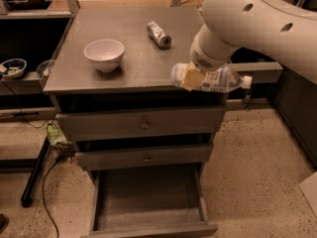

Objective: Pick blue plastic bottle from bottom drawer and place on counter

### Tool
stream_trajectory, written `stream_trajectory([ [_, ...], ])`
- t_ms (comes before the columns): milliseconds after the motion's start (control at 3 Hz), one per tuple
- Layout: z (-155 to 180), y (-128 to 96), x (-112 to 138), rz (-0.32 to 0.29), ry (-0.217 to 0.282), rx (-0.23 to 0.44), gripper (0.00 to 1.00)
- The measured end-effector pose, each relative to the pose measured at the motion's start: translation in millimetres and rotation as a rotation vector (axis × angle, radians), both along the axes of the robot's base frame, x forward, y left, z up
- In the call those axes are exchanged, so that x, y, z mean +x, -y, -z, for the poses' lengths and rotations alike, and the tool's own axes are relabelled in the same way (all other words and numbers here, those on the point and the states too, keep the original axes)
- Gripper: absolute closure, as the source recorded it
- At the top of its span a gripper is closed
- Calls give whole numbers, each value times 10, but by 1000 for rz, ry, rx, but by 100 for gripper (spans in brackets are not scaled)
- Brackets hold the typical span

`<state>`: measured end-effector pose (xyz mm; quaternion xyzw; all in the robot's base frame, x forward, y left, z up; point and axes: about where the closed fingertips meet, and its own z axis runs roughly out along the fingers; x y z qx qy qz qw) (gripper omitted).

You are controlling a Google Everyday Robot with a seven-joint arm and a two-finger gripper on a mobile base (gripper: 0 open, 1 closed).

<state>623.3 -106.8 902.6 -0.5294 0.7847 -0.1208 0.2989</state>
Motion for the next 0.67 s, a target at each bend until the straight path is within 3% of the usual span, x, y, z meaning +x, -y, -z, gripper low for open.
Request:
stream_trajectory([
  [667,-113,106,467,-13,37,47,100],
])
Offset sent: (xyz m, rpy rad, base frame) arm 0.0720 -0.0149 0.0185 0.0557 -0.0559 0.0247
